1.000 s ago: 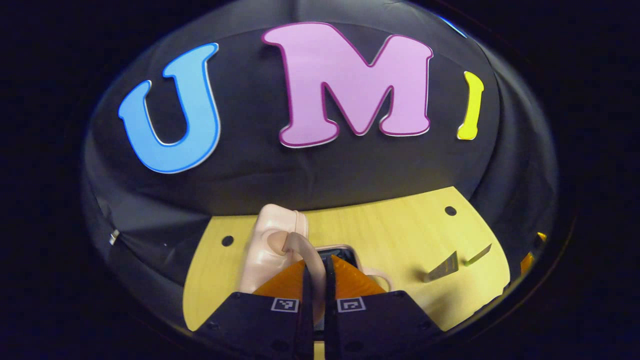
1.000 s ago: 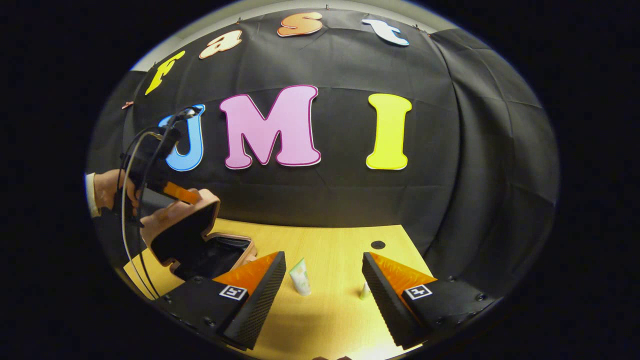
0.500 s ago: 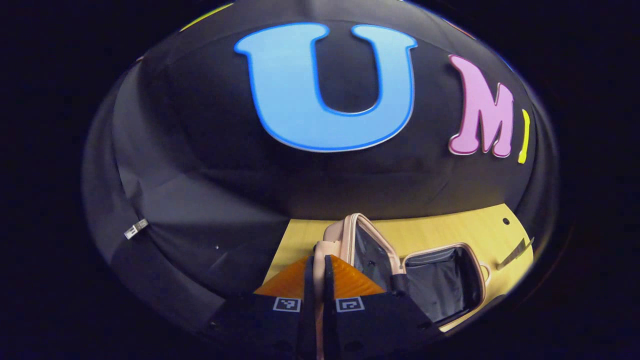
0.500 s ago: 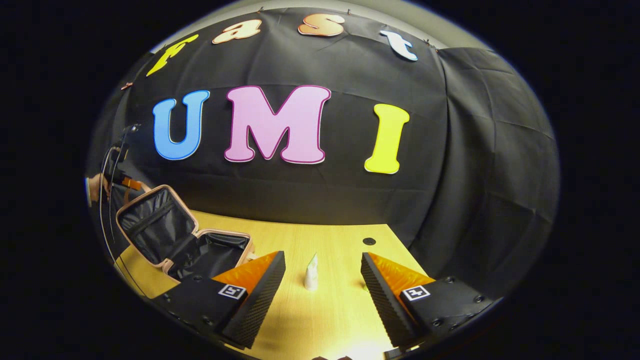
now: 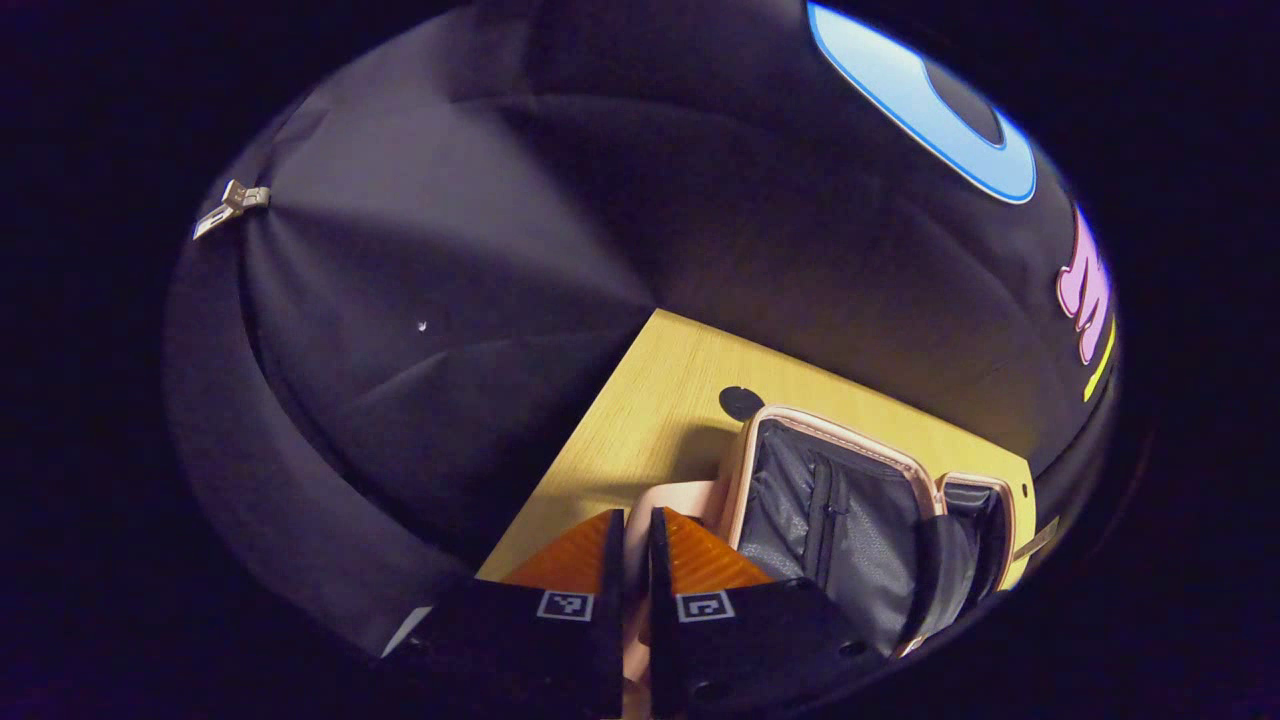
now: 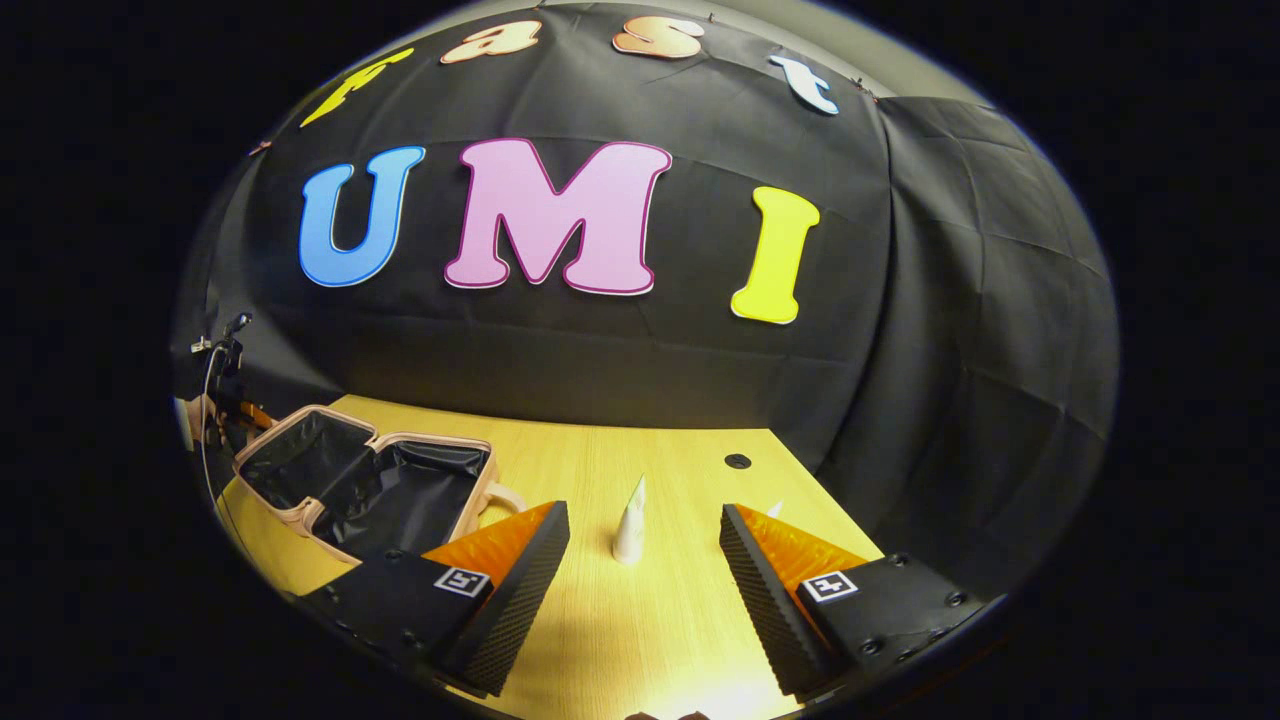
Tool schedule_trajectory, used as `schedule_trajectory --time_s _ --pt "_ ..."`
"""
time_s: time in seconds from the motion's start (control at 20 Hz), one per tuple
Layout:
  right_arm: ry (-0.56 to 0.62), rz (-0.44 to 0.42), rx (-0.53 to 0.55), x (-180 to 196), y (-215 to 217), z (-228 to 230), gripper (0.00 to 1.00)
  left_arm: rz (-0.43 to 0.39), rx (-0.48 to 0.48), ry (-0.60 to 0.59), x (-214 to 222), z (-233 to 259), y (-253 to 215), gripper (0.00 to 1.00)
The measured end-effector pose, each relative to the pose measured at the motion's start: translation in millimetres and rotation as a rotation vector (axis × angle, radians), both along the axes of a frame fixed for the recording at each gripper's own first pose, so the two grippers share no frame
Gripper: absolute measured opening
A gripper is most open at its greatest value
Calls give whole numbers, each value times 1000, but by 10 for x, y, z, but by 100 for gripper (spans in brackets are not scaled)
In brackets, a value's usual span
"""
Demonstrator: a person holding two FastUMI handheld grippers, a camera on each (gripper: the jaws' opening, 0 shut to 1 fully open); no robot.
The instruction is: First open the suitcase, pack the skin care products into it, and then close the suitcase.
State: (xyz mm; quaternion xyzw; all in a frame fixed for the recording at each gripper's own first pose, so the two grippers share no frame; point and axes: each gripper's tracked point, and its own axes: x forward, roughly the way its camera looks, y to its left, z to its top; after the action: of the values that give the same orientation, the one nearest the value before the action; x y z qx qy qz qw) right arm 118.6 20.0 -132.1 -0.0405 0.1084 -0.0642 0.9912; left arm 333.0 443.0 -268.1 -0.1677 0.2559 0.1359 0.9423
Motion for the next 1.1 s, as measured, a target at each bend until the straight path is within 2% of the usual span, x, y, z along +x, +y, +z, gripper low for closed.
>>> schedule_trajectory --time_s 0.05,0.1,0.2,0.25,0.45,0.65,0.75,0.9,1.0,1.1 --pt "-3 -1 -1 3 -24 0 96 31 52 -13 -41 90 88 23" --pt "-7 -5 -3 9 -58 5 96 36 90 -46 -33 239 108 49" --pt "-20 -14 2 11 -162 45 96 71 169 -120 -205 652 80 85" --pt "-23 -25 11 24 -262 78 96 92 219 -170 -326 963 -4 97" --pt "-33 -38 57 105 -547 164 96 141 270 -378 -857 2030 -739 97" --pt "-31 -29 76 160 -862 187 96 119 303 -455 -1421 2479 -2005 96" --pt "-13 -17 84 181 -1012 130 96 82 273 -474 -1623 2490 -2810 96" --pt "6 -10 114 211 -1207 23 96 30 238 -522 -1632 2337 -3805 96" --pt "23 -5 124 261 -1330 -80 96 -45 215 -518 -1529 2138 -4419 93" --pt "24 -6 128 311 -1463 -174 96 -139 172 -470 -1428 1786 -5023 97"
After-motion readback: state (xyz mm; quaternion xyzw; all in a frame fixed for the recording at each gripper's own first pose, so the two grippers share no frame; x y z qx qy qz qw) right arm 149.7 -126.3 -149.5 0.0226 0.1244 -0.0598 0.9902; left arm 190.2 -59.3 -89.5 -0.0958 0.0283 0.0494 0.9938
